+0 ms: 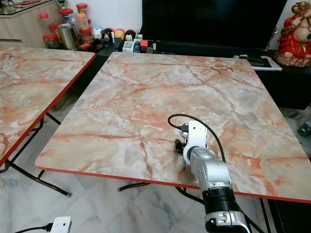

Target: Setting the table

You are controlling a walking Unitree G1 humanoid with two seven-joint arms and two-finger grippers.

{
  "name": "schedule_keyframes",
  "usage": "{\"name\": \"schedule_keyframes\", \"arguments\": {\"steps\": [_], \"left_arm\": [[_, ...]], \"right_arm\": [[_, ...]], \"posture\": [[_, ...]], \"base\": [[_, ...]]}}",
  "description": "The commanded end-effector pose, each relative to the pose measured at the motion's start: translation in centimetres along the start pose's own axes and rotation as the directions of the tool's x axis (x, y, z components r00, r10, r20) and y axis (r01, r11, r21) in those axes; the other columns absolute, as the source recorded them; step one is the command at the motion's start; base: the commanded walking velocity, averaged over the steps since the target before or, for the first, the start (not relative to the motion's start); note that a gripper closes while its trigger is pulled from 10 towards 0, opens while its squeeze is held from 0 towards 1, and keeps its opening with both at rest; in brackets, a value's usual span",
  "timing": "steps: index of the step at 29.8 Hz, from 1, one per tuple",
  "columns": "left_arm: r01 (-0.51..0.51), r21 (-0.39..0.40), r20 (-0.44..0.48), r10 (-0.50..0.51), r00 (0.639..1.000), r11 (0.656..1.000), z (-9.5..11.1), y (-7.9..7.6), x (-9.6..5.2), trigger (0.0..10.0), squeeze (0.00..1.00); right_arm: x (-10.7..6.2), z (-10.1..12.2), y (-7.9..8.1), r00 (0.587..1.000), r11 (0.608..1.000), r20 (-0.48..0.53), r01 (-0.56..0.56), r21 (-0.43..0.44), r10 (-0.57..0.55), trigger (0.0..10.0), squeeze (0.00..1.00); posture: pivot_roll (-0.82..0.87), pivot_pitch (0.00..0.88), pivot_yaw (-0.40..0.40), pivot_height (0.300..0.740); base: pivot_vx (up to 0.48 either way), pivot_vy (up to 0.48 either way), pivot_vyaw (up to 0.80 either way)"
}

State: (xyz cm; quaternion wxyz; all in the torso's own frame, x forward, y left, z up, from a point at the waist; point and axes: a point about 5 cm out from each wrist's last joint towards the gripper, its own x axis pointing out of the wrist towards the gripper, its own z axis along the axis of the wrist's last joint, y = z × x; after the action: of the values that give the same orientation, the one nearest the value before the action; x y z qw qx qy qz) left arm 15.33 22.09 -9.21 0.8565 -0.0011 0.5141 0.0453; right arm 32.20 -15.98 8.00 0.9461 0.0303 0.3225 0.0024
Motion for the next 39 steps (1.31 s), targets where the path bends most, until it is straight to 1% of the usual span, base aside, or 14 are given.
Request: {"name": "schedule_keyframes", "arguments": {"steps": [1,8,9,15,17,21,24,27,33,39], "left_arm": [[0.002,0.004,-0.023,-0.002,1.000,1.000,-0.4,-0.2,0.0,10.0,0.00],[-0.006,-0.004,-0.019,0.006,1.000,1.000,-0.3,-0.1,0.0,10.0,0.00],[-0.006,-0.006,-0.018,0.006,1.000,1.000,-0.3,-0.2,0.0,10.0,0.00],[-0.008,-0.009,-0.019,0.007,1.000,1.000,-0.3,-0.2,0.0,10.0,0.00],[-0.009,-0.016,-0.018,0.009,1.000,1.000,-0.2,-0.2,0.0,10.0,0.00],[-0.009,-0.018,-0.018,0.009,1.000,1.000,-0.2,-0.2,0.0,10.0,0.00],[-0.009,-0.020,-0.017,0.008,1.000,1.000,-0.2,-0.3,0.0,10.0,0.00],[-0.008,-0.022,-0.017,0.008,1.000,1.000,-0.2,-0.3,0.0,10.0,0.00],[-0.007,-0.024,-0.017,0.007,1.000,1.000,-0.2,-0.3,0.1,10.0,0.00],[-0.004,-0.027,-0.019,0.003,1.000,1.000,-0.2,-0.4,0.1,10.0,0.00]], "right_arm": [[0.0,-0.2,-0.1,1.000,1.000,0.000,0.015,-0.005,-0.015,10.0,0.00],[0.3,0.1,-0.1,0.999,1.000,0.030,0.022,-0.009,-0.022,10.0,0.00],[0.4,0.1,-0.1,0.999,1.000,0.032,0.023,-0.022,-0.022,10.0,0.00],[0.5,0.1,0.0,0.999,1.000,0.034,0.021,-0.019,-0.021,10.0,0.00],[0.7,0.2,0.2,0.999,0.998,0.053,0.012,-0.064,-0.008,10.0,0.00],[0.8,0.3,0.2,0.998,0.998,0.062,0.008,-0.056,-0.005,10.0,0.00],[0.8,1.0,0.4,0.995,0.999,0.097,0.001,-0.044,0.003,10.0,0.00],[0.9,1.4,0.4,0.994,0.998,0.114,0.008,-0.057,-0.001,10.0,0.00],[1.0,1.5,0.4,0.994,0.998,0.112,0.009,-0.065,-0.002,10.0,0.00],[1.2,0.9,0.1,0.996,0.997,0.089,0.021,-0.071,-0.014,10.0,0.00]], "posture": [[0.00,0.000,-0.040,0.728],[0.00,0.000,-0.042,0.728],[0.00,0.000,-0.043,0.728],[0.00,0.000,-0.043,0.728],[0.00,0.000,-0.045,0.728],[0.01,0.000,-0.047,0.728],[0.01,0.000,-0.047,0.728],[0.01,0.000,-0.048,0.728],[0.01,0.000,-0.049,0.728],[0.01,0.000,-0.050,0.728]], "base": [[0.000,0.000,0.00],[0.000,0.000,0.00],[0.000,0.000,0.00],[0.000,0.000,0.00],[0.000,0.000,0.00],[0.000,0.000,0.00],[0.000,0.000,0.00],[0.000,0.000,0.00],[0.000,0.000,0.00],[0.000,0.000,0.00]]}}
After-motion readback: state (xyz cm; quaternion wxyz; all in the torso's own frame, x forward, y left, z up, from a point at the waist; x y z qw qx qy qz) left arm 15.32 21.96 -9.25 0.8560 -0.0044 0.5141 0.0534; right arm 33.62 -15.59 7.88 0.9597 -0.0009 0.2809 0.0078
